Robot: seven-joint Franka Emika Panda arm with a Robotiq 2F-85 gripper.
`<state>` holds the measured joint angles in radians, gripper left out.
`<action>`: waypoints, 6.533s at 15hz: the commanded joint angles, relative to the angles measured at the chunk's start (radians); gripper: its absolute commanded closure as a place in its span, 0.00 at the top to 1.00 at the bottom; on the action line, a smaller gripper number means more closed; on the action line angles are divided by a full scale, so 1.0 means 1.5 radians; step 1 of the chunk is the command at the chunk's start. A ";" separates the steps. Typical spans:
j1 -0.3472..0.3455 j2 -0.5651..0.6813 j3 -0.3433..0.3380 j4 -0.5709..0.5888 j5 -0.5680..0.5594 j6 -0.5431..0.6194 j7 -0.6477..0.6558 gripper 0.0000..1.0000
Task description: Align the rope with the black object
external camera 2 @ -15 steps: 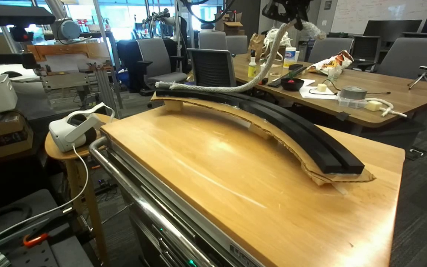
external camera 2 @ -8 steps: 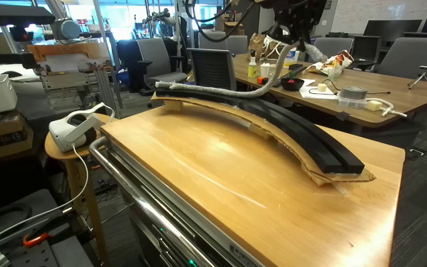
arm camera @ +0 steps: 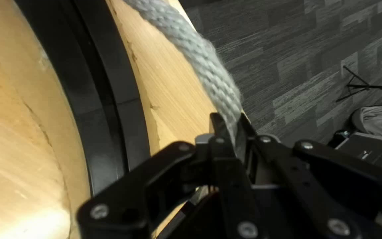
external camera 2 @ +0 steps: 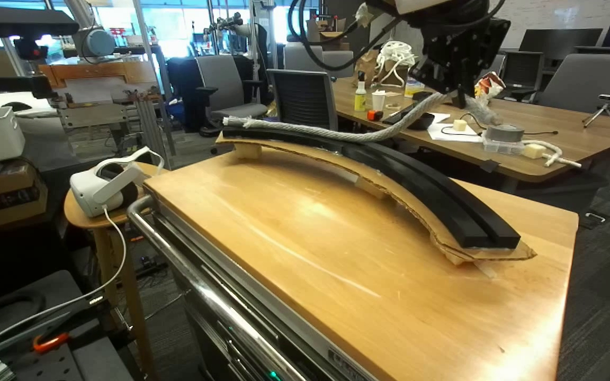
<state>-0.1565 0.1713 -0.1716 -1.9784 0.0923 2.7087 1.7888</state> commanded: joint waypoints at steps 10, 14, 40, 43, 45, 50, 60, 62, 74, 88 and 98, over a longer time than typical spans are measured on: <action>0.016 0.027 -0.029 0.069 -0.018 -0.126 0.030 0.03; 0.010 0.018 -0.012 0.094 0.051 -0.159 0.023 0.03; 0.024 0.063 -0.033 0.137 -0.033 -0.221 0.049 0.03; 0.030 0.066 -0.038 0.134 -0.085 -0.226 0.060 0.03; 0.033 0.069 -0.039 0.138 -0.117 -0.257 0.063 0.03; 0.037 0.074 -0.036 0.141 -0.179 -0.332 0.058 0.03; 0.053 0.081 -0.028 0.121 -0.198 -0.346 0.062 0.03; 0.055 0.083 -0.029 0.119 -0.199 -0.340 0.064 0.03; 0.026 0.118 -0.033 0.126 -0.136 -0.340 0.057 0.03; 0.011 0.128 -0.032 0.142 -0.056 -0.347 0.053 0.03; 0.015 0.143 -0.037 0.146 -0.073 -0.322 0.051 0.03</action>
<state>-0.1352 0.3613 -0.2209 -1.7938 -0.0185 2.2084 1.8719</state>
